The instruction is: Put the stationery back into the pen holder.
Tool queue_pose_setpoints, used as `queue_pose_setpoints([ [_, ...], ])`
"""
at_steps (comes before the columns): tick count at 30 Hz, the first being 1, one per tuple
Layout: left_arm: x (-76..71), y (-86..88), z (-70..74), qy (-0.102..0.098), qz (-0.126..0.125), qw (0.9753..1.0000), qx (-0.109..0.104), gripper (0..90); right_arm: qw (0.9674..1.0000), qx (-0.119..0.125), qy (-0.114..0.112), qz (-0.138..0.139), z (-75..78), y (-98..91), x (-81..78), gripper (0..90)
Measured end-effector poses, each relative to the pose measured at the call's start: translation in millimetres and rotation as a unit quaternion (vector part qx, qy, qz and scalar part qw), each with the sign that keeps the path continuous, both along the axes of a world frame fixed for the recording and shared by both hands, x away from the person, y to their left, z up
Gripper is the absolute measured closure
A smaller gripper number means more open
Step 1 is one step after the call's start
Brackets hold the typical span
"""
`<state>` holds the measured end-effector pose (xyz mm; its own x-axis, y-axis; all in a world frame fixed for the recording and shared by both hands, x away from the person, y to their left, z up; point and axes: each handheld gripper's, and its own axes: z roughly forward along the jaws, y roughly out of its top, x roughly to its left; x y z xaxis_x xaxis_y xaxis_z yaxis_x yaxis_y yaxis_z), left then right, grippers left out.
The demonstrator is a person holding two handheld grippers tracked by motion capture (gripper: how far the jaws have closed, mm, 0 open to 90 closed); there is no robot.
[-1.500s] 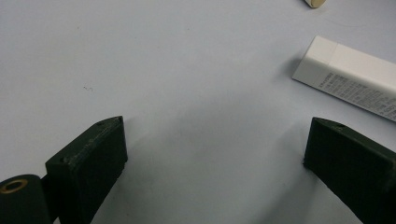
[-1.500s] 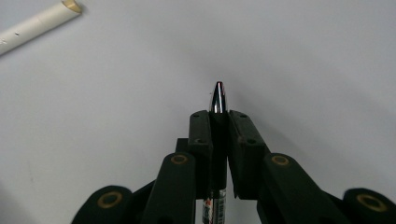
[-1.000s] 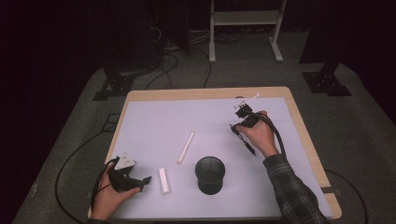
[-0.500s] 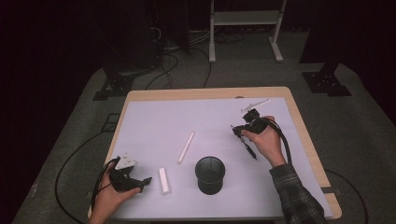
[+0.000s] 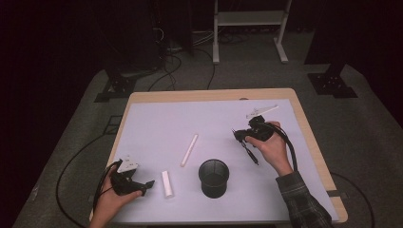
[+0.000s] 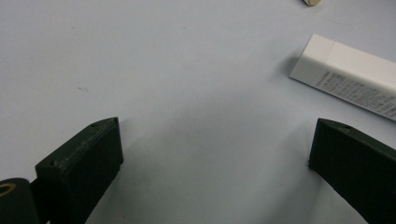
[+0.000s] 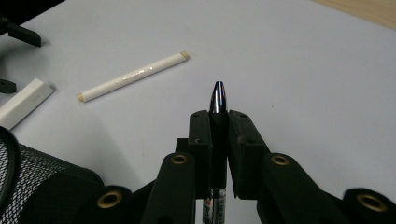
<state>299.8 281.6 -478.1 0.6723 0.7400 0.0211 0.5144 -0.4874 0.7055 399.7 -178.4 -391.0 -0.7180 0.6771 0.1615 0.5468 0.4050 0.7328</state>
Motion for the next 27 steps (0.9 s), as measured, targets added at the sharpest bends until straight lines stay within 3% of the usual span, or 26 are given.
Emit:
queue_pose_setpoints([
  [8,-0.4,-0.4,-0.3,-0.003,0.000,1.0000,0.002,1.9,0.9994,0.019,-0.027,0.013,2.6,-0.8,-11.4,79.4],
  [18,-0.7,-0.8,-0.4,-0.003,0.002,1.0000,0.000,1.8,0.9975,0.052,-0.039,0.029,7.0,-2.6,-20.8,79.4],
  [27,-0.5,-0.7,-0.4,-0.003,0.002,1.0000,0.000,1.8,0.9930,0.091,-0.060,0.045,20.5,-6.9,-30.7,79.3],
])
